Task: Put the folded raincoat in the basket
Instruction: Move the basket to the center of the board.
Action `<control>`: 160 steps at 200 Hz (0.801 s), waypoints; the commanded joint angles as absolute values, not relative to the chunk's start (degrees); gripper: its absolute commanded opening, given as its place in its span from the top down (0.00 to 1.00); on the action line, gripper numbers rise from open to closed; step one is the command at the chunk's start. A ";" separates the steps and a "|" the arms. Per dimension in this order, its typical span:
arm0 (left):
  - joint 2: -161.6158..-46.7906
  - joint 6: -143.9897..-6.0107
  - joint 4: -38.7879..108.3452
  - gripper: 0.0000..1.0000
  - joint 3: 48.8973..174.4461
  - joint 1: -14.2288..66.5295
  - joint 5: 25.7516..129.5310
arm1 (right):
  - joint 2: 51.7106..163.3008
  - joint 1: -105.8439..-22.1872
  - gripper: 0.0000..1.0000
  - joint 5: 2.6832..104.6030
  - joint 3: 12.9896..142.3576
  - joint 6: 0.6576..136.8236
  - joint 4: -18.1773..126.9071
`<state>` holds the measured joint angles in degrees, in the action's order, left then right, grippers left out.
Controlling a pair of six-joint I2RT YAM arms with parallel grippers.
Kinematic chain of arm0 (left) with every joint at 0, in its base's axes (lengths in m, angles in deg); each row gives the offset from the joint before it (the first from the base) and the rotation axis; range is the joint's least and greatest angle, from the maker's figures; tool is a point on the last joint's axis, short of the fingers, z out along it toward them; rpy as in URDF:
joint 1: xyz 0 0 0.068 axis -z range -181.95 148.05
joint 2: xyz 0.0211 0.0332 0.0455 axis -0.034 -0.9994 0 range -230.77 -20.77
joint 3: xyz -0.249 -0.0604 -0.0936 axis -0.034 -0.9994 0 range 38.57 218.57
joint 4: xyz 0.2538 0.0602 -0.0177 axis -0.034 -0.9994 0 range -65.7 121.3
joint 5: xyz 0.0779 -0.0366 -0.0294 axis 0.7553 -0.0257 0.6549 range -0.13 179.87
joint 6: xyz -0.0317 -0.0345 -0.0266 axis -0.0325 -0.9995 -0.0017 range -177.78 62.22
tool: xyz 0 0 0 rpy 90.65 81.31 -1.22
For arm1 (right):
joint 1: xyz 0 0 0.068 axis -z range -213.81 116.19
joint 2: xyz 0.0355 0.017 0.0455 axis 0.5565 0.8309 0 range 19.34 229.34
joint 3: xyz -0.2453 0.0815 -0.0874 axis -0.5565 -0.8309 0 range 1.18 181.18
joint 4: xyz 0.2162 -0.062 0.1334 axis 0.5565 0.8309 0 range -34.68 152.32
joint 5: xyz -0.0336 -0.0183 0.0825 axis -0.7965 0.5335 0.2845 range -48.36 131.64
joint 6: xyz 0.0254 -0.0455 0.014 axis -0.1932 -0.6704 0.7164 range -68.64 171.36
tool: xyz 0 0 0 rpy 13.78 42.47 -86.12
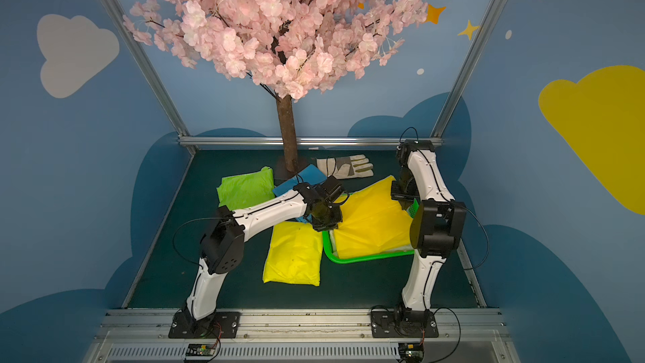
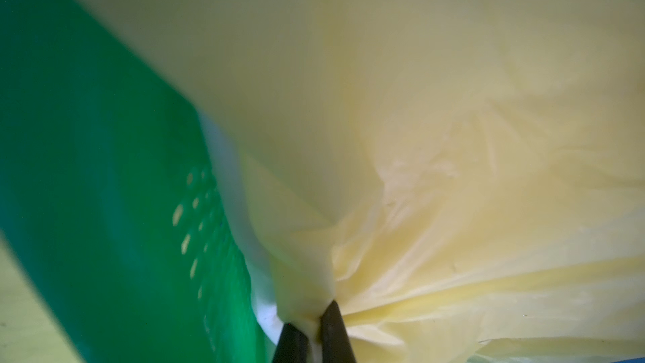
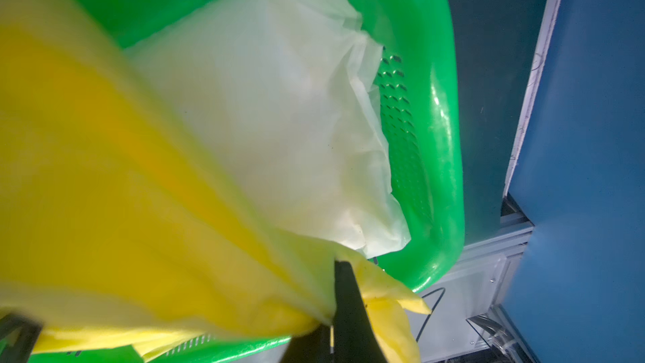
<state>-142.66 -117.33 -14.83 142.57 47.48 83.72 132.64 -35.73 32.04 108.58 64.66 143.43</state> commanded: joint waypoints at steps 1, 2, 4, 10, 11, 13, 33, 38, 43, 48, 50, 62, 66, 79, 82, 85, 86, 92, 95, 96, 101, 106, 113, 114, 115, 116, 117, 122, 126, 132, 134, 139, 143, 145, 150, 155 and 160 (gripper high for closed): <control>-141.31 -115.74 -18.71 0.97 142.15 46.66 84.84 | 134.28 -36.45 1.00 26.54 107.67 65.64 145.20; -141.38 -115.72 -18.71 0.97 142.13 46.66 84.85 | 134.38 -36.45 1.00 26.49 107.64 65.66 145.21; -141.43 -115.71 -18.71 0.97 142.11 46.55 84.86 | 134.52 -36.45 1.00 26.28 107.46 65.61 145.22; -141.53 -115.62 -18.71 0.96 141.99 46.57 84.86 | 135.09 -36.49 1.00 25.66 107.22 65.77 145.16; -141.53 -115.57 -18.71 0.96 142.00 46.57 84.86 | 135.18 -36.51 1.00 25.56 107.15 65.81 145.20; -141.54 -115.54 -18.71 0.96 142.01 46.57 84.86 | 135.29 -36.53 1.00 25.28 107.00 65.91 145.18; -141.79 -115.45 -18.47 0.94 142.08 46.65 84.82 | 136.46 -36.53 1.00 24.56 105.78 65.97 144.63; -141.71 -115.44 -18.37 0.94 142.14 46.72 84.71 | 136.51 -36.47 1.00 24.76 105.62 65.95 144.46; -141.82 -115.39 -18.32 0.94 142.39 46.71 84.49 | 136.66 -36.52 1.00 24.62 105.44 66.03 144.44; -141.92 -115.34 -18.21 0.94 142.66 46.76 84.28 | 136.74 -36.58 1.00 24.54 105.41 66.10 144.44; -141.90 -115.26 -18.19 0.94 142.72 46.77 84.19 | 136.76 -36.59 1.00 24.52 105.46 66.12 144.44; -141.98 -115.16 -18.27 0.94 143.60 46.99 83.62 | 136.62 -36.64 1.00 25.00 105.82 66.08 144.56; -142.03 -115.17 -18.27 0.94 143.88 47.01 83.42 | 136.46 -36.71 1.00 25.41 106.05 66.00 144.61; -141.81 -115.04 -18.27 0.94 144.91 47.09 82.61 | 135.27 -36.89 1.00 25.82 106.64 65.83 144.70; -141.69 -115.08 -18.24 0.94 145.12 47.22 82.41 | 135.01 -36.94 1.00 25.87 106.90 65.73 144.78; -141.57 -115.08 -18.19 0.94 145.42 47.24 82.21 | 134.74 -36.85 1.00 26.03 107.10 65.77 144.85; -141.51 -115.04 -18.23 0.94 145.48 47.30 82.22 | 134.61 -36.83 1.00 26.01 107.23 65.77 144.91; -141.23 -115.08 -18.27 0.94 145.88 47.40 82.14 | 134.04 -36.74 1.00 25.80 107.50 65.81 145.03; -141.01 -115.07 -18.27 0.93 146.09 47.49 82.06 | 133.76 -36.70 1.00 25.52 107.50 65.85 145.13; -140.97 -115.08 -18.27 0.93 146.12 47.51 82.05 | 133.73 -36.66 1.00 25.41 107.52 65.90 145.18; -140.69 -115.14 -18.27 0.93 146.35 47.64 81.74 | 133.32 -36.61 1.00 24.87 107.52 66.15 145.23; -140.45 -115.34 -18.15 0.93 146.42 47.71 81.19 | 132.98 -36.44 1.00 24.20 107.42 66.36 145.30; -140.02 -115.44 -17.58 0.93 146.33 47.85 80.12 | 132.66 -36.27 1.00 23.23 107.09 66.70 145.48; -139.99 -115.48 -17.49 0.93 146.33 47.91 79.94 | 132.60 -36.18 1.00 23.17 107.04 66.72 145.49; -139.93 -115.50 -17.44 0.93 146.32 47.94 79.81 | 132.53 -36.19 1.00 23.09 106.94 66.73 145.49; -139.85 -115.51 -17.37 0.93 146.32 47.96 79.65 | 132.49 -36.14 1.00 23.01 106.79 66.73 145.49; -139.81 -115.52 -17.30 0.93 146.23 48.01 79.53 | 132.43 -36.08 1.00 22.92 106.72 66.78 145.49; -139.65 -115.52 -17.22 0.93 146.22 48.19 79.20 | 132.12 -35.95 1.00 22.88 106.14 66.94 145.43; -139.53 -115.45 -17.22 0.93 146.19 48.43 79.28 | 131.84 -35.92 1.00 22.98 105.67 66.95 145.26; -139.29 -115.48 -17.31 0.92 145.98 48.69 79.63 | 131.35 -35.93 1.00 23.08 104.65 67.00 144.86; -139.24 -115.51 -17.31 0.92 145.86 48.79 79.77 | 131.24 -35.97 1.00 22.99 104.35 66.96 144.74; -139.17 -115.52 -17.31 0.92 145.48 48.90 79.85 | 131.03 -36.03 1.00 22.77 103.64 67.07 144.41; -139.39 -115.52 -17.31 0.92 145.21 48.94 79.73 | 130.98 -36.16 1.00 22.60 103.16 67.07 144.28; -139.44 -115.48 -17.31 0.92 145.06 48.94 79.69 | 130.97 -36.22 1.00 22.51 102.90 67.08 144.16; -139.74 -115.47 -17.39 0.92 144.73 48.83 79.52 | 131.22 -36.19 1.00 22.45 102.41 67.09 144.03; -140.02 -115.52 -17.42 0.92 144.35 48.72 79.50 | 131.48 -36.24 1.00 22.47 101.98 67.13 143.85; -140.30 -115.48 -17.42 0.92 143.94 48.63 79.43 | 131.78 -36.29 1.00 22.41 101.67 67.19 143.90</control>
<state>-141.61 -116.06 -16.17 145.00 48.44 80.83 132.77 -36.27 24.50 103.59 66.14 143.63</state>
